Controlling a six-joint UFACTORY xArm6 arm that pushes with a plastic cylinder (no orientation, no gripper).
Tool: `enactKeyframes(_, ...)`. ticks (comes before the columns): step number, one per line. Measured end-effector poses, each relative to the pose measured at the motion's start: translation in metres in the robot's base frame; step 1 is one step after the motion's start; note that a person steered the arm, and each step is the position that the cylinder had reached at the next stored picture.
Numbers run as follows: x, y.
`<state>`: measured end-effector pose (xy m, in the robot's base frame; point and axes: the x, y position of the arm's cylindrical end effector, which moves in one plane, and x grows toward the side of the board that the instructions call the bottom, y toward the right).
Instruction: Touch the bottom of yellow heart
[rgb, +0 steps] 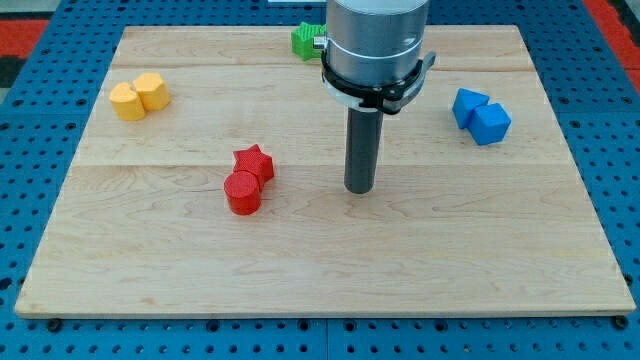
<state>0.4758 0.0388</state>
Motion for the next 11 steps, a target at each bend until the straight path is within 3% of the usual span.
enactKeyframes(1, -0.002, 0.005)
enactKeyframes(4, -0.100, 0.035)
enactKeyframes(6, -0.116, -0.003)
enactKeyframes(8, -0.096, -0.218)
enactKeyframes(9, -0.082, -0.299)
enactKeyframes(10, -0.102, -0.310)
enactKeyframes(11, -0.123, -0.274)
